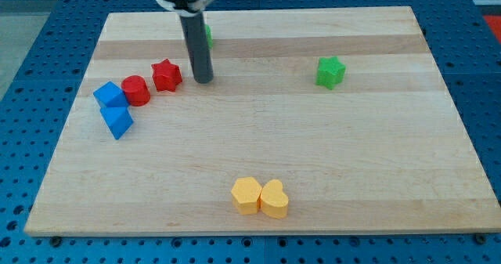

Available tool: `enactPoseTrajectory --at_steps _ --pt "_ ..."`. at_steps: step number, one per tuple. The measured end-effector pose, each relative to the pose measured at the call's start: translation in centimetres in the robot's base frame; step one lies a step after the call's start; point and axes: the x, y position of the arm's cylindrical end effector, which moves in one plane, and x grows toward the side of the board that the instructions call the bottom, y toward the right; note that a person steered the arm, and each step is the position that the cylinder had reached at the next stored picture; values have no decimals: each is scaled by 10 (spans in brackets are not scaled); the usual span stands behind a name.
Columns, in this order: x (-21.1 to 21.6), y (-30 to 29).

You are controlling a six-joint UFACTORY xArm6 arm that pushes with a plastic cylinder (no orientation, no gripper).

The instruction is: Slide the green circle to the left side of the board

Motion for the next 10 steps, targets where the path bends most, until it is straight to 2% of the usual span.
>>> enactPoseTrajectory --at_steps 1,2,4,6,10 --pt "-8 30" --pt "-55 24" --pt "-67 21" --pt "-100 19" --pt "-105 -47"
